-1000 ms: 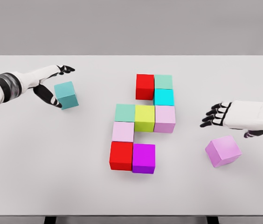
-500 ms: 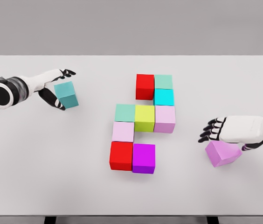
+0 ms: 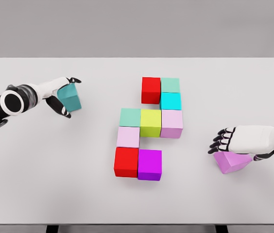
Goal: Assemble the squares on the desktop into the number 2
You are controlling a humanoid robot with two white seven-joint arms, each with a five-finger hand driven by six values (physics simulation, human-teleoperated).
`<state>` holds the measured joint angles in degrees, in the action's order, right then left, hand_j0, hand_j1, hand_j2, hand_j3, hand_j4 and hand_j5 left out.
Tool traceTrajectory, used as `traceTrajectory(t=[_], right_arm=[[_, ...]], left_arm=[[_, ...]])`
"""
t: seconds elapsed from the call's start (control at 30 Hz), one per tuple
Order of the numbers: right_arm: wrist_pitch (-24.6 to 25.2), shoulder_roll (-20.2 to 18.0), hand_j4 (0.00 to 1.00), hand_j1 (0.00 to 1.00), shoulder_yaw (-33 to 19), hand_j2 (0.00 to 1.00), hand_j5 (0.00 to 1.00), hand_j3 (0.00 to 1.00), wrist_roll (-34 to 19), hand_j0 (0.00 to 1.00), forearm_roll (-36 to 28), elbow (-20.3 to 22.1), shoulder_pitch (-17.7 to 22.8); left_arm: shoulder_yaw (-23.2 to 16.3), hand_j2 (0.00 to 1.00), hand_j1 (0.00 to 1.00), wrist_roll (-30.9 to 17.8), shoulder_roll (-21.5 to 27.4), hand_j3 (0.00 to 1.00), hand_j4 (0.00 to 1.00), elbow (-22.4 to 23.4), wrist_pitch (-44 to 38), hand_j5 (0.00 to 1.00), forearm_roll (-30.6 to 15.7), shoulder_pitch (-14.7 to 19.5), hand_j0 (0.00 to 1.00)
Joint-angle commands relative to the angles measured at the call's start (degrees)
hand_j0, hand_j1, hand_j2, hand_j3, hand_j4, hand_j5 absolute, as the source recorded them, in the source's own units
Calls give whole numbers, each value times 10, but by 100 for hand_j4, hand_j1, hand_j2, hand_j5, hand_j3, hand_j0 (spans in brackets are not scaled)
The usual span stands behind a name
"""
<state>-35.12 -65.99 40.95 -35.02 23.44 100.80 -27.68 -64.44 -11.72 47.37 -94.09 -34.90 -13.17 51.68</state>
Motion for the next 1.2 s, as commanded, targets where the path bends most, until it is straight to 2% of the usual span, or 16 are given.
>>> traceTrajectory(t=[0.0,0.07,0.27,0.37,0.43,0.67,0.7,0.73,0.77,0.87,0.97,1.03,1.1,1.17], right_arm=[[1,0,100,100,-1,100,100,100,0,100,-1,0,0],[1,0,99,99,-1,99,99,99,0,99,-1,0,0],[1,1,86,86,-1,86,86,86,0,86,-1,0,2],[1,2,86,86,-1,86,86,86,0,86,-1,0,2],[1,2,86,86,-1,86,86,86,0,86,-1,0,2],[1,5,86,86,-3,86,86,86,0,86,-2,0,3],[1,5,83,83,-3,83,83,83,0,83,-2,0,3],[1,5,82,82,-3,82,82,82,0,82,-2,0,4],[1,6,80,80,-3,80,80,80,0,80,-2,-1,4],[1,9,76,76,-4,76,76,76,0,76,-2,-1,4],[1,10,77,77,-7,77,77,77,0,77,-3,-3,4],[1,17,77,77,-9,77,77,77,0,77,-5,-3,4],[1,22,77,77,-10,77,77,77,0,77,-5,-5,4],[1,31,76,76,-36,76,76,76,0,76,-6,-5,21]], left_arm=[[-1,99,99,-1,0,99,99,0,0,99,1,0,99],[0,97,97,0,0,97,97,0,0,97,1,-1,97],[0,97,97,-1,0,97,97,1,0,97,1,0,97],[0,97,97,-1,-1,97,97,6,0,97,2,0,97],[0,97,97,-1,-11,97,97,24,1,97,2,0,97],[1,97,97,-1,-14,97,97,27,3,97,2,0,97],[1,86,86,-1,-18,86,86,27,3,86,2,0,86],[1,82,82,-1,-18,82,82,27,4,82,2,0,82],[1,72,72,-1,-20,72,72,27,7,72,1,0,72],[2,60,60,-1,-25,60,60,27,7,60,-5,0,60],[2,56,56,0,-26,56,56,27,7,56,-5,-1,56],[2,51,51,0,-27,51,51,27,9,51,-6,-1,51],[3,50,50,0,-27,50,50,26,10,50,-6,-1,50],[2,49,49,0,-30,49,49,26,19,49,-6,0,49]])
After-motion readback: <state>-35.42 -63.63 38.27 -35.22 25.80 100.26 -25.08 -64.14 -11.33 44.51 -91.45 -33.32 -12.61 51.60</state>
